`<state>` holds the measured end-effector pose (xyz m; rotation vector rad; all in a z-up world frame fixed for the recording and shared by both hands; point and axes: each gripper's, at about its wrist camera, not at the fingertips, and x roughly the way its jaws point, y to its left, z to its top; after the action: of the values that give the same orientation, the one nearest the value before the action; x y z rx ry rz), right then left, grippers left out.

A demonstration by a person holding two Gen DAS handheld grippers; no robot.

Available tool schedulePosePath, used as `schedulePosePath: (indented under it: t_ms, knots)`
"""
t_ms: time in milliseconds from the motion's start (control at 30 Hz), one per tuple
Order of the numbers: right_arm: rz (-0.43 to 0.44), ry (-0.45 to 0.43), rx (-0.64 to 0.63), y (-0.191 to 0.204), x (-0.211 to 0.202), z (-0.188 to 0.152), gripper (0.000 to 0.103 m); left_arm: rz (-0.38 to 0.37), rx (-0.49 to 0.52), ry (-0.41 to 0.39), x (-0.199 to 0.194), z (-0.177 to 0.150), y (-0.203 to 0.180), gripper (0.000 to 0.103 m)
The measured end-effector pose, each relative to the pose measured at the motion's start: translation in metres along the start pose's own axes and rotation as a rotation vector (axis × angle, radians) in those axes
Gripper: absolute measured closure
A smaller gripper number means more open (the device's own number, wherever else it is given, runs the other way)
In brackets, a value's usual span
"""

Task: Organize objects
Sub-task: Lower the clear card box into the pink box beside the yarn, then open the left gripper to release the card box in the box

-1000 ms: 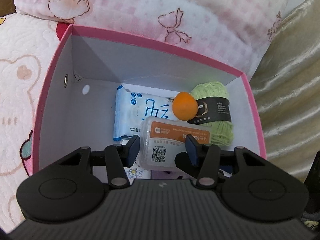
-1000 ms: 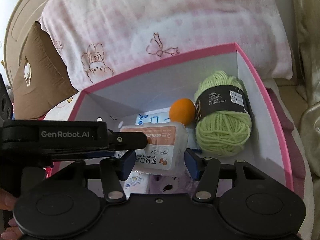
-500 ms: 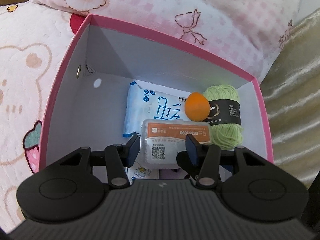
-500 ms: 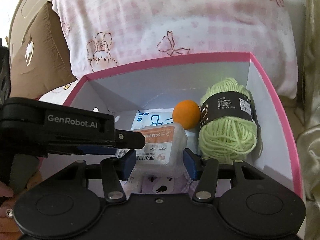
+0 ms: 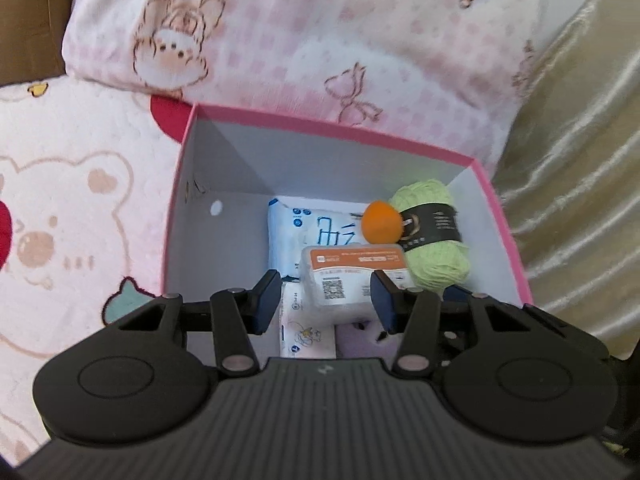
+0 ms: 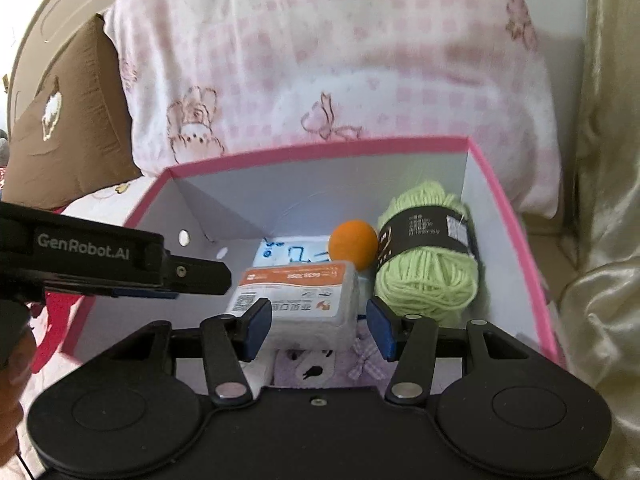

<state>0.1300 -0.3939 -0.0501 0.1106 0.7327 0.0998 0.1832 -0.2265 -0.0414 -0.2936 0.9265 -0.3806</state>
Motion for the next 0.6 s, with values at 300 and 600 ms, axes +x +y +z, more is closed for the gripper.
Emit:
schedulePosePath:
  t_ms: [300,600]
  knots:
    - [0.029,-0.013,-0.044,0.033,-0.043,0.001,0.043,0.002,0.039,-0.028,-0.053,-0.004,-0.008,0.056]
    - [0.043,-0.002,-0.082,0.055,-0.084,0.001,0.043,0.064,0.048,-0.021,-0.111,-0.011,0.005,0.056]
